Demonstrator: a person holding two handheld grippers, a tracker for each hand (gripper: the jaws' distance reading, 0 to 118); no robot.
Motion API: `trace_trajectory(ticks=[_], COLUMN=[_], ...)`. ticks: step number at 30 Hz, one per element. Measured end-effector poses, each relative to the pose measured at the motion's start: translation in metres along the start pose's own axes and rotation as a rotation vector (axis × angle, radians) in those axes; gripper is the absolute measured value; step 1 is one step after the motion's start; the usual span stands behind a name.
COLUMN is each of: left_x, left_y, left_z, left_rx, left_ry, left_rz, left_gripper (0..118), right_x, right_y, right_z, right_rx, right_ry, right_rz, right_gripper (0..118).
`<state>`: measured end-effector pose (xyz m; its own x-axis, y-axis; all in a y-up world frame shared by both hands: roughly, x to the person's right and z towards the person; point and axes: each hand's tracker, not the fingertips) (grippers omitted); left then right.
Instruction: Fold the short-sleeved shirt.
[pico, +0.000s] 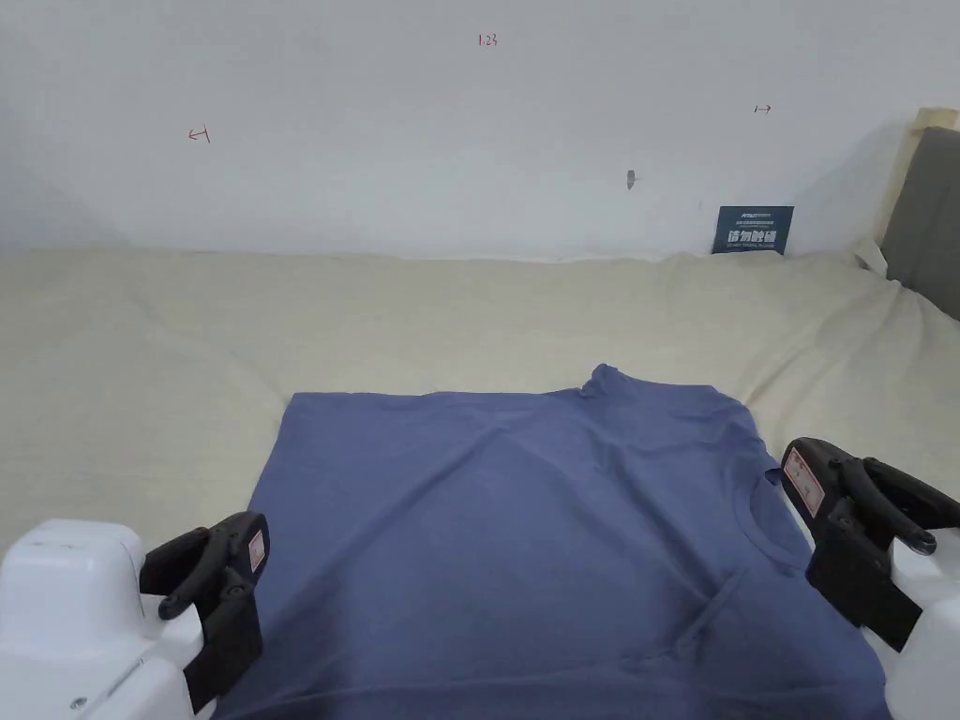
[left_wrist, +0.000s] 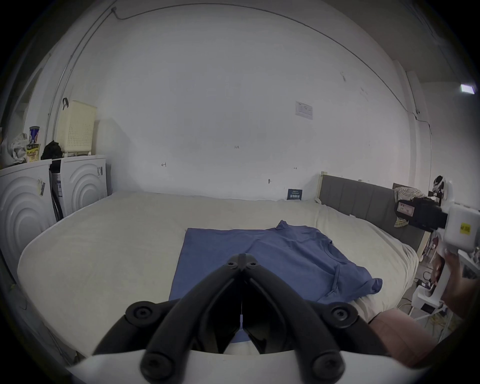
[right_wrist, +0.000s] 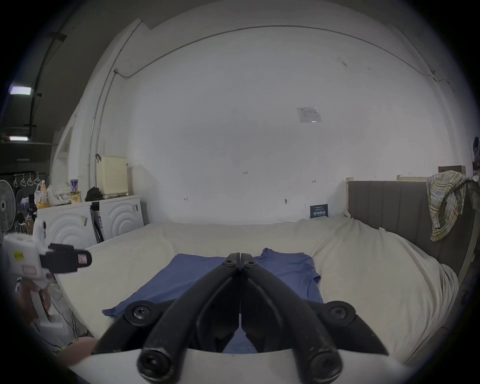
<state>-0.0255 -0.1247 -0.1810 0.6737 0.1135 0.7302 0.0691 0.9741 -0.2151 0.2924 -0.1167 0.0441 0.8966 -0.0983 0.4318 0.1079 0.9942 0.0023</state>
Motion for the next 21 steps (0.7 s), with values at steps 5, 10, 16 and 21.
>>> trace_trajectory(ticks=[5,10,16,21], left_x=[-0.062,-0.118,-0.146,-0.149], left_y=[0.042,0.004,-0.043,-0.082], left_z=[-0.043,-0.095,-0.106,-0.111], left_rx=[-0.436,-0.811,-0.856,-0.996], left_ry=[0.014,-0.017,0.054,0.107], left_rz=[0.141,0.178,0.261,0.165], left_gripper=[0,0,114,114], right_x=[-0.005,-0.007,-0.011,-0.009], right_y=[-0.005,-0.013,-0.032,-0.039], right_z=[-0.003,-0.008,-0.018,-0.028], right_rx=[-0.079,-0.164,-0.256,-0.319], right_ry=[0.041,0.088,0.108,0.126], right_rz=[0.063,0.1,0.106,0.09], right_gripper=[0,0,0,0])
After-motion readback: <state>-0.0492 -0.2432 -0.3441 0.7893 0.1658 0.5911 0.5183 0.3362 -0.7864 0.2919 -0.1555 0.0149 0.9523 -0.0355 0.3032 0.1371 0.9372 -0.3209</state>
